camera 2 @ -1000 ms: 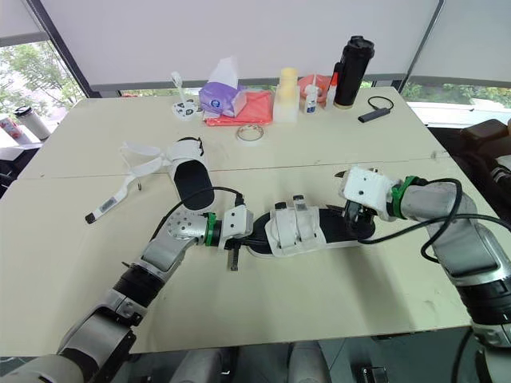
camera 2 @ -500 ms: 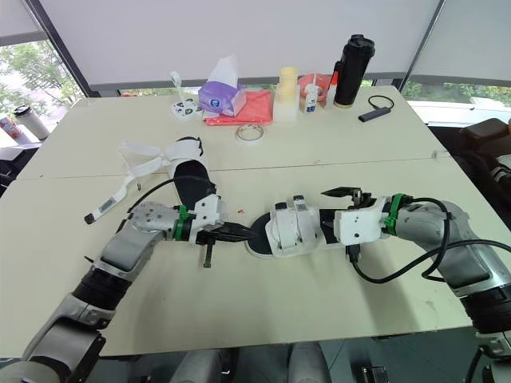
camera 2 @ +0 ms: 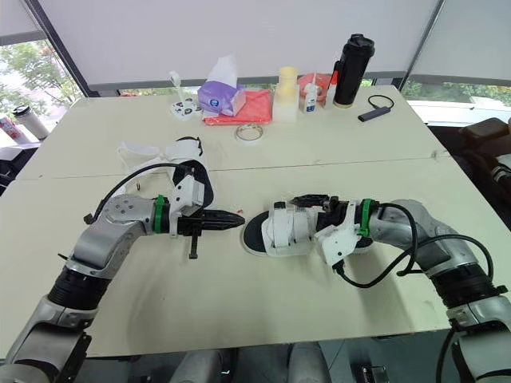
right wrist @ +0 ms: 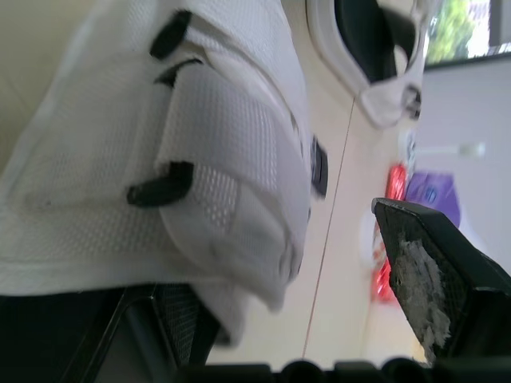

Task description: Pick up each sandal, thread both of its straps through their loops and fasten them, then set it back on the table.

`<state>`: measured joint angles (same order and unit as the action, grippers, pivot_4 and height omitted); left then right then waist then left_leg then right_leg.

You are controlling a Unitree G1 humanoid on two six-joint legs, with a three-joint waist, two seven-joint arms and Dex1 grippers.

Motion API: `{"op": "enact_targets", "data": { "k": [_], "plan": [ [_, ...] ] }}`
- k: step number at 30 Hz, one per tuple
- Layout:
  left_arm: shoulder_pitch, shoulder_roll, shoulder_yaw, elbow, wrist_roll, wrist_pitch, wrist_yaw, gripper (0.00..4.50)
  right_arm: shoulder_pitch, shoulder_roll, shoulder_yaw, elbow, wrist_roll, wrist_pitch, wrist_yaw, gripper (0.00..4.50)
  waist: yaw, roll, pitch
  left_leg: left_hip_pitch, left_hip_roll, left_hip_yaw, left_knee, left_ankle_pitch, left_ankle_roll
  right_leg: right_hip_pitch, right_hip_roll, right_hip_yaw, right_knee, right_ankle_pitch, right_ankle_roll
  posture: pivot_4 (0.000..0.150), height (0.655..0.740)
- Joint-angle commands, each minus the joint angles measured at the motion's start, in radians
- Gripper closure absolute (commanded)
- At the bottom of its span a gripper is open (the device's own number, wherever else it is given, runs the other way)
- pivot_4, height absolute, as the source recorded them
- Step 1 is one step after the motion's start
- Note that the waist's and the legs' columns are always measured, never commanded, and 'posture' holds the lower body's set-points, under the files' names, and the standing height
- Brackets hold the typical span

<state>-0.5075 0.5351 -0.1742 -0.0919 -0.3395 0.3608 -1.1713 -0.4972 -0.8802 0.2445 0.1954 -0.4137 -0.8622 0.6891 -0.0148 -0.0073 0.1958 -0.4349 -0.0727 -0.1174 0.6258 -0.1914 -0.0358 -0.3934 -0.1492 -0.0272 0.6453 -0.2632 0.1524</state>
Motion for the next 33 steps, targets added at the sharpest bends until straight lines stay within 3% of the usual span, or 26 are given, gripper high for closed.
{"op": "enact_targets", "data": {
  "k": [1, 6, 7, 9, 14, 15, 18, 23, 29, 33],
  "plan": [
    [-0.015, 0.009, 0.024, -0.034, -0.017, -0.004, 0.011, 4.5, -0.034, 0.018, 0.023, 0.002, -0.002, -0.086, -0.026, 0.99, 0.0, 0.0, 0.0, 0.0, 0.0, 0.0, 0.0, 0.0, 0.0, 0.0, 0.0, 0.0, 0.0, 0.0, 0.0, 0.15, 0.74],
    [-0.014, 0.011, 0.03, -0.033, -0.02, -0.004, 0.025, 4.5, -0.054, 0.043, 0.059, 0.017, -0.026, -0.14, -0.035, 0.99, -0.001, 0.0, 0.0, 0.0, 0.0, 0.0, 0.0, 0.0, 0.0, 0.0, 0.0, 0.0, 0.0, 0.0, 0.0, 0.15, 0.74],
    [-0.013, 0.011, 0.03, -0.034, -0.021, -0.004, 0.027, 4.5, -0.059, 0.047, 0.06, 0.022, -0.029, -0.138, -0.037, 1.22, -0.001, 0.0, 0.0, 0.0, 0.0, 0.0, 0.0, 0.0, 0.0, 0.0, 0.0, 0.0, 0.0, 0.0, 0.0, 0.15, 0.74],
    [-0.013, 0.012, 0.03, -0.034, -0.022, -0.003, 0.029, 4.5, -0.069, 0.051, 0.057, 0.031, -0.033, -0.133, -0.041, 1.77, -0.001, 0.0, 0.0, 0.0, 0.0, 0.0, 0.0, 0.0, 0.0, 0.0, 0.0, 0.001, 0.0, 0.0, 0.0, 0.15, 0.74],
    [-0.013, 0.011, 0.028, -0.031, -0.019, -0.007, 0.032, 4.5, -0.073, 0.044, 0.048, 0.032, -0.035, -0.115, -0.048, 4.33, 0.0, 0.0, 0.0, 0.0, 0.0, 0.0, 0.0, 0.0, 0.0, 0.0, 0.0, 0.001, 0.001, 0.0, 0.0, 0.15, 0.74],
    [-0.013, 0.011, 0.027, -0.03, -0.019, -0.008, 0.033, 4.5, -0.071, 0.041, 0.045, 0.029, -0.036, -0.11, -0.05, 4.47, 0.001, 0.0, 0.0, 0.0, 0.0, 0.0, 0.0, 0.0, 0.0, 0.0, 0.0, 0.001, 0.0, 0.0, 0.0, 0.15, 0.74],
    [-0.008, 0.011, 0.026, -0.036, -0.019, -0.007, 0.036, 4.5, -0.055, 0.031, 0.012, 0.0, -0.024, -0.046, -0.054, 4.47, 0.001, 0.0, 0.0, 0.0, 0.0, 0.0, 0.0, 0.0, 0.0, 0.0, 0.0, 0.001, 0.0, 0.0, 0.0, 0.15, 0.74],
    [0.0, 0.015, 0.024, -0.044, -0.017, -0.007, 0.043, 4.5, -0.043, 0.074, -0.082, -0.088, 0.037, 0.278, -0.045, 4.47, 0.001, 0.0, 0.0, 0.0, 0.0, 0.0, 0.0, 0.0, 0.0, -0.001, 0.0, 0.002, 0.001, 0.0, 0.0, 0.15, 0.74],
    [0.001, 0.002, 0.015, -0.048, -0.014, -0.005, 0.062, 4.5, -0.197, 0.208, -0.075, 0.014, -0.134, 0.633, -0.172, 4.47, -0.006, 0.001, 0.0, 0.0, 0.0, 0.001, -0.001, 0.0, 0.0, -0.002, 0.001, 0.003, 0.002, 0.0, -0.001, 0.15, 0.74],
    [0.002, -0.002, 0.009, -0.053, -0.009, -0.007, 0.071, 4.5, -0.29, 0.253, -0.023, 0.154, -0.238, 0.715, -0.277, 4.47, 0.004, 0.001, 0.0, 0.0, 0.0, 0.002, -0.003, 0.001, -0.001, -0.003, 0.001, 0.004, 0.002, 0.0, -0.001, 0.15, 0.74]
  ]
}}
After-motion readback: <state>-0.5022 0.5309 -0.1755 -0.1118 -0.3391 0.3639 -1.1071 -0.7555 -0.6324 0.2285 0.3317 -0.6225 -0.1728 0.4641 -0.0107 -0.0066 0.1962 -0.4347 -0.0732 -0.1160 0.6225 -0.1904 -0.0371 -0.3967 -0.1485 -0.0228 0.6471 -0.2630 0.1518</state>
